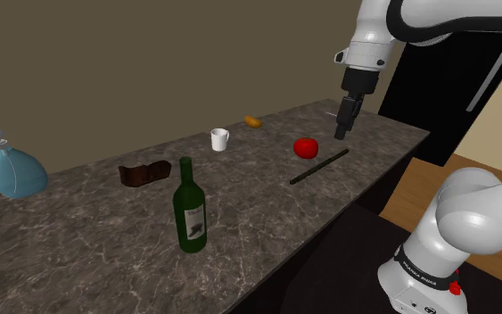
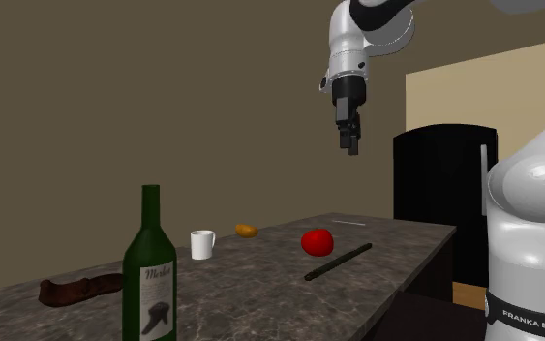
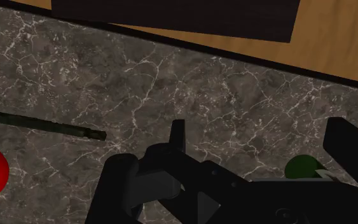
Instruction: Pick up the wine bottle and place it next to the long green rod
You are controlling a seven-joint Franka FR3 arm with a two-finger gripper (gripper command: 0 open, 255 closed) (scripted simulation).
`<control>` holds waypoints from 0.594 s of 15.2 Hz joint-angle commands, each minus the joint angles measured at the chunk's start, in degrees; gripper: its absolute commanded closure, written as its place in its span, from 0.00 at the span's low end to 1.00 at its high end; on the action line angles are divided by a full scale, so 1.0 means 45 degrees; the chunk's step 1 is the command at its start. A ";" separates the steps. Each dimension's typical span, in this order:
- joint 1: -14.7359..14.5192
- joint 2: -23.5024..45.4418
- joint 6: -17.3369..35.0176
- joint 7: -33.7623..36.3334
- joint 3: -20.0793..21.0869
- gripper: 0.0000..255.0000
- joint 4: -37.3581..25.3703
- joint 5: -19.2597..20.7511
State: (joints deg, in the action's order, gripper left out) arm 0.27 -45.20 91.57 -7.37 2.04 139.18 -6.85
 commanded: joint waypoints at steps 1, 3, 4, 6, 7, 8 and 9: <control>0.0000 0.0000 0.0000 0.0000 0.0000 0.00 0.0000 0.0000; -0.0147 0.0525 0.0536 0.0580 0.0542 0.00 -0.0164 -0.0311; -0.0211 0.0810 0.0802 0.0866 0.0811 0.00 -0.0272 -0.0447; -0.0321 0.1422 0.1325 0.1439 0.1342 0.00 -0.0538 -0.0675; -0.0367 0.1747 0.1581 0.1726 0.1602 0.00 -0.0697 -0.0765; -0.0406 0.2085 0.1833 0.2014 0.1861 0.00 -0.0872 -0.0838; -0.0436 0.2434 0.2078 0.2303 0.2120 0.00 -0.1064 -0.0894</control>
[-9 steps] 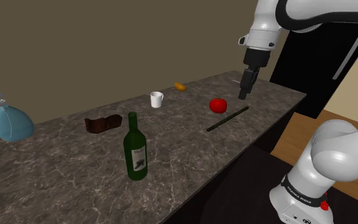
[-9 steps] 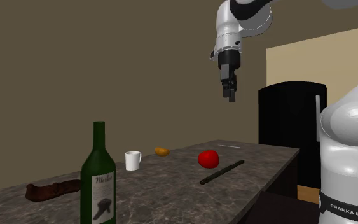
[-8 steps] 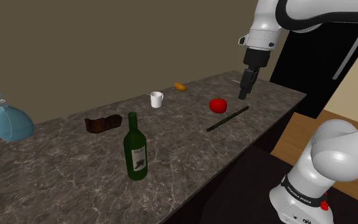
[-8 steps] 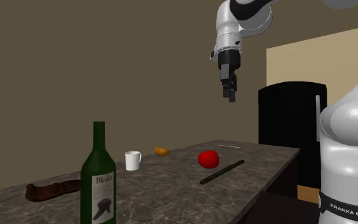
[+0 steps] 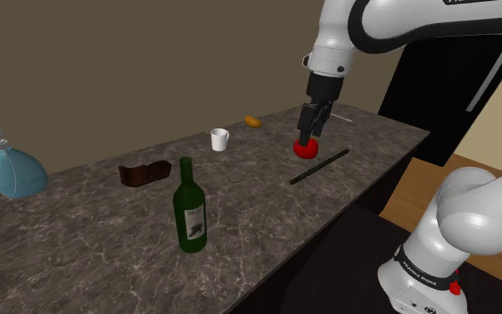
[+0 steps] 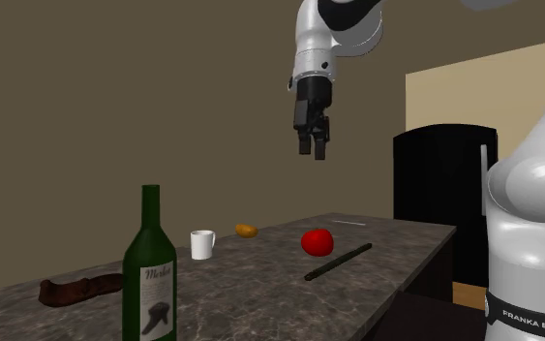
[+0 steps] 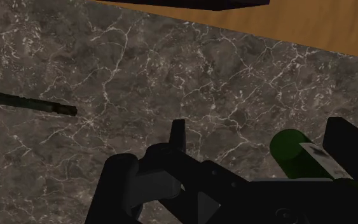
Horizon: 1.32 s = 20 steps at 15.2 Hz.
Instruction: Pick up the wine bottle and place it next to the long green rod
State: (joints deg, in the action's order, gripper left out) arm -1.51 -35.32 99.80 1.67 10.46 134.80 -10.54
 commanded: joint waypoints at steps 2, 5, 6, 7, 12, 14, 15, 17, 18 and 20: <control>-0.0087 0.0971 0.0718 0.0884 0.0755 0.00 -0.0524 -0.0128; -0.0110 0.2145 0.1364 0.1802 0.1498 0.00 -0.1295 -0.0053; -0.0107 0.2556 0.1560 0.2119 0.1742 0.00 -0.1585 0.0017; -0.0102 0.2978 0.1745 0.2444 0.1982 0.00 -0.1890 0.0111; -0.0075 0.5241 0.2467 0.4195 0.3123 0.00 -0.3667 0.0972; -0.0114 0.6227 0.2640 0.4957 0.3521 0.00 -0.4503 0.1508; -0.0158 0.6738 0.2695 0.5348 0.3697 0.00 -0.4950 0.1816; -0.0302 0.7795 0.2736 0.6137 0.4001 0.00 -0.5909 0.2496; -0.0411 0.8340 0.2719 0.6530 0.4121 0.00 -0.6423 0.2863; -0.0719 0.9455 0.2606 0.7289 0.4281 0.00 -0.7528 0.3625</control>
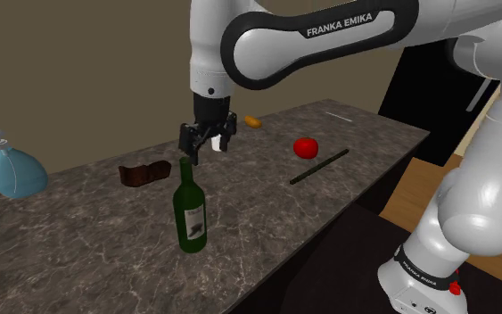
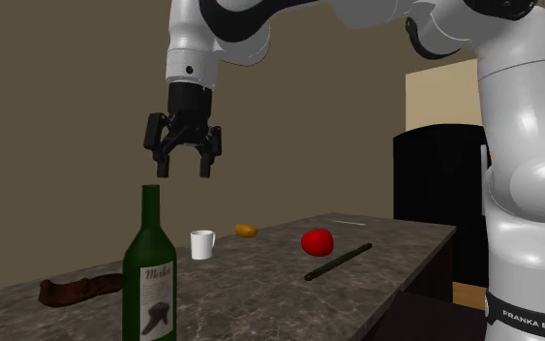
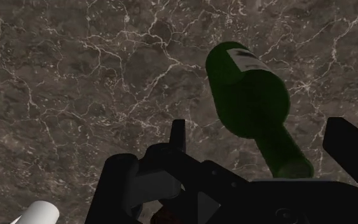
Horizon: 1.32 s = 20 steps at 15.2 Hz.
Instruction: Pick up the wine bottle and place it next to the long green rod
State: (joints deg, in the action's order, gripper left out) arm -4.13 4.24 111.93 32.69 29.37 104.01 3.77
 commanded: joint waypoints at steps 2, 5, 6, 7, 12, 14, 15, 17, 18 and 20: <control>-0.0547 0.1809 -0.0308 0.1093 0.0147 0.00 -0.1905 0.1216; -0.0855 0.2487 -0.0320 0.1453 0.0090 0.00 -0.2514 0.1645; -0.0855 0.2527 -0.0166 0.1472 0.0076 0.00 -0.2396 0.1672; -0.0855 0.2571 -0.0015 0.1492 0.0064 0.00 -0.2281 0.1702; -0.0863 0.2801 0.0666 0.1596 0.0001 0.00 -0.1796 0.1858; -0.0864 0.2803 0.0666 0.1597 0.0001 0.00 -0.1799 0.1860; -0.0864 0.2803 0.0665 0.1597 0.0001 0.00 -0.1799 0.1860; -0.0864 0.2803 0.0665 0.1597 0.0001 0.00 -0.1799 0.1860; -0.0864 0.2803 0.0665 0.1597 0.0001 0.00 -0.1799 0.1860; -0.0864 0.2804 0.0663 0.1597 0.0001 1.00 -0.1801 0.1860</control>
